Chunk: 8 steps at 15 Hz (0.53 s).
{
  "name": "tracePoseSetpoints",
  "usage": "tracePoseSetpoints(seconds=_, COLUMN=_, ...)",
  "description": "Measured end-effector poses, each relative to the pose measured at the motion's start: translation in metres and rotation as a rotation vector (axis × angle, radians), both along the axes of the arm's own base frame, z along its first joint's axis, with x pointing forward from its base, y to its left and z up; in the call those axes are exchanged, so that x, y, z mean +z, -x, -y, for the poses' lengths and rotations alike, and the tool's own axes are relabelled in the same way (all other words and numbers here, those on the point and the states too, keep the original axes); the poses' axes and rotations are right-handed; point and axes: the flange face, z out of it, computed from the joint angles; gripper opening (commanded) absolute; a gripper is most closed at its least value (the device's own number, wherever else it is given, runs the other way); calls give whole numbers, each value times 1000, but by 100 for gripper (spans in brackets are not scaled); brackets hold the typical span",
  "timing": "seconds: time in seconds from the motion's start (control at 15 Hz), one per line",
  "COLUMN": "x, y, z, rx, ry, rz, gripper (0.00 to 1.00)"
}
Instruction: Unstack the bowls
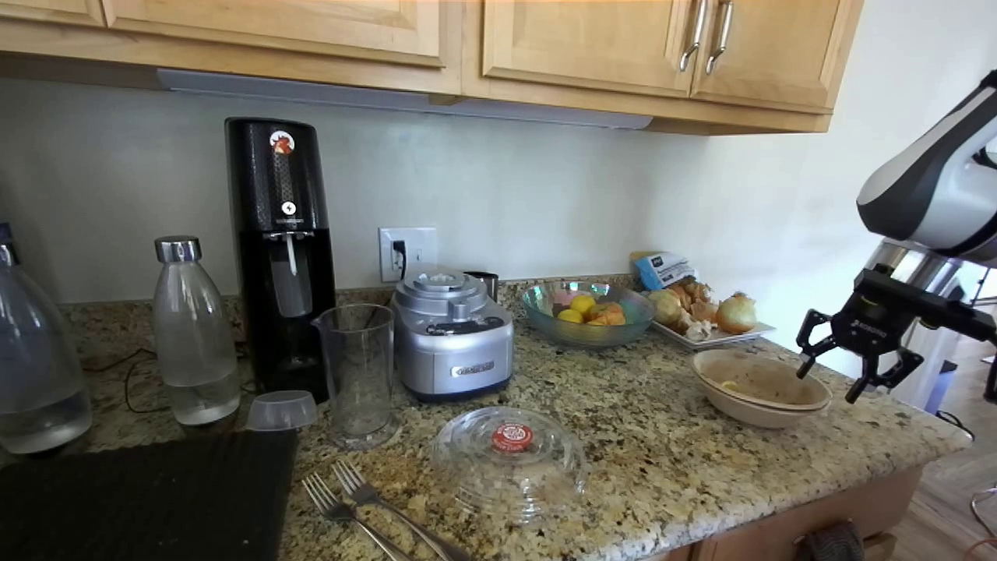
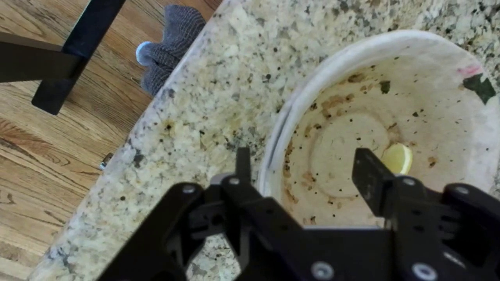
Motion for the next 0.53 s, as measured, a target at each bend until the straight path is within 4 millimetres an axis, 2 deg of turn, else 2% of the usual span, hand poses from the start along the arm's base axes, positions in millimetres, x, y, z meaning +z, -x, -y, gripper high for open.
tracePoseSetpoints(seconds=0.07, x=0, y=0, z=0, rx=11, ry=7, rz=-2, gripper=89)
tracePoseSetpoints(seconds=0.13, x=0, y=-1, z=-1, rx=21, ry=13, rz=-4, gripper=68)
tracePoseSetpoints(seconds=0.27, x=1, y=-2, z=-2, rx=24, ry=26, rz=-14, gripper=62)
tracePoseSetpoints(seconds=0.53, x=3, y=-6, z=-12, rx=-12, ry=46, rz=-44, gripper=34)
